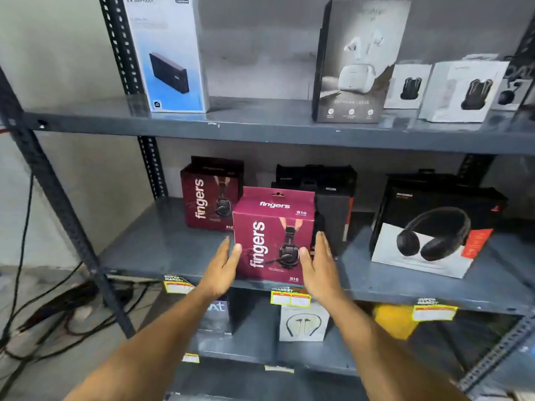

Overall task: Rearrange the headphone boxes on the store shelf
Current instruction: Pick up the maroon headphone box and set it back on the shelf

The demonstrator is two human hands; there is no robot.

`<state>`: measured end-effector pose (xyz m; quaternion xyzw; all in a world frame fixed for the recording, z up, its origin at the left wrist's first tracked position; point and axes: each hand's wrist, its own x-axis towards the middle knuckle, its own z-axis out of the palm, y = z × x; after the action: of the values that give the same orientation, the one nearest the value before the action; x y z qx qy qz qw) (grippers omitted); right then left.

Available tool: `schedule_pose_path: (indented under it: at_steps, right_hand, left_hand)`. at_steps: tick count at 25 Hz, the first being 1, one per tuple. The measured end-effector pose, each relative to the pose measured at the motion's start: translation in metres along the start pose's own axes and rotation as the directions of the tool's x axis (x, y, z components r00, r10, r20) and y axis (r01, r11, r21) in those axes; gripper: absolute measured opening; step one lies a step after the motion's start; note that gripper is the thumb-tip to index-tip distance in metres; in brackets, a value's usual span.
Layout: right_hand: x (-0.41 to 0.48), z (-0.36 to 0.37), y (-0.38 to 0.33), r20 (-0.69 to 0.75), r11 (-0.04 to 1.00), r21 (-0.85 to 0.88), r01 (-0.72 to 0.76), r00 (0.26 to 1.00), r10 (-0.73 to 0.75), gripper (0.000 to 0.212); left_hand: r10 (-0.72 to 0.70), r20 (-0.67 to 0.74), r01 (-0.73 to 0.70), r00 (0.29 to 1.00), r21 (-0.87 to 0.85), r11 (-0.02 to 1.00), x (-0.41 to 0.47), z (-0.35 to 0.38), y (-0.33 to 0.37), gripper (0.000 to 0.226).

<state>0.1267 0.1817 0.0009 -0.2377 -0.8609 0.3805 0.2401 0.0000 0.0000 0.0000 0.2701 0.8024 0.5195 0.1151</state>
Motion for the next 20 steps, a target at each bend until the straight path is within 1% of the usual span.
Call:
schedule_pose_path:
  at_steps: [1,3,4,6,7,8,9,10,12,14,15,17,18,20]
  right_hand:
    - [0.002,0.010,0.002,-0.014,0.994,0.092,-0.058,0.998,0.060,0.066]
    - [0.004,0.026,0.005,-0.007,0.967,0.210,-0.141,0.989,0.146,0.064]
    - [-0.002,0.029,0.002,0.001,0.954,0.244,-0.175,0.984,0.180,0.064]
    - [-0.010,0.031,0.000,-0.027,0.927,0.320,-0.194,0.977,0.214,0.065]
    - [-0.014,0.030,0.000,-0.057,0.921,0.348,-0.174,0.977,0.206,0.067]
    - [-0.020,0.025,-0.003,-0.078,0.916,0.366,-0.162,0.976,0.204,0.070]
    - [-0.025,0.019,-0.002,-0.101,0.916,0.378,-0.136,0.977,0.187,0.069]
    - [-0.029,0.010,-0.003,-0.114,0.916,0.381,-0.129,0.976,0.185,0.063]
    - [-0.039,-0.010,-0.012,-0.156,0.900,0.426,-0.094,0.972,0.175,0.041]
    - [-0.045,-0.030,-0.019,-0.178,0.875,0.480,-0.067,0.969,0.172,0.034]
    - [-0.047,-0.039,-0.021,-0.173,0.851,0.522,-0.052,0.971,0.166,0.038]
    - [-0.052,-0.049,-0.025,-0.129,0.782,0.621,-0.054,0.977,0.169,0.057]
    - [-0.056,-0.052,-0.027,-0.102,0.763,0.644,-0.061,0.981,0.164,0.063]
    - [-0.064,-0.052,-0.032,-0.093,0.761,0.647,-0.042,0.987,0.134,0.065]
  left_hand:
    - [-0.026,0.011,0.027,1.000,-0.132,0.991,0.005,0.005,-0.004,0.063]
    - [-0.057,0.027,0.062,0.998,-0.272,0.960,0.016,0.013,-0.017,0.062]
    - [-0.045,0.040,0.055,0.998,-0.302,0.952,0.013,0.015,-0.020,0.055]
    - [-0.052,0.023,0.057,0.998,-0.363,0.930,0.007,0.019,-0.017,0.035]
    - [-0.029,0.019,0.034,0.999,-0.387,0.922,0.003,0.020,-0.015,0.032]
    - [0.009,0.010,-0.005,1.000,-0.375,0.927,-0.004,0.018,-0.010,0.033]
    - [0.047,0.004,-0.042,0.999,-0.399,0.916,-0.010,0.018,-0.007,0.035]
    - [0.068,-0.001,-0.062,0.998,-0.436,0.898,-0.016,0.015,-0.003,0.038]
    - [0.101,-0.036,-0.105,0.994,-0.522,0.847,-0.031,0.006,0.010,0.050]
    - [0.095,-0.041,-0.099,0.995,-0.625,0.774,-0.048,-0.001,0.027,0.056]
    - [0.088,-0.034,-0.089,0.996,-0.660,0.746,-0.057,-0.004,0.036,0.057]
    - [0.092,-0.031,-0.089,0.995,-0.675,0.733,-0.073,-0.007,0.048,0.059]
    - [0.086,-0.038,-0.089,0.996,-0.680,0.728,-0.079,-0.008,0.050,0.057]
    - [0.067,-0.083,-0.106,0.994,-0.697,0.709,-0.091,-0.009,0.049,0.054]
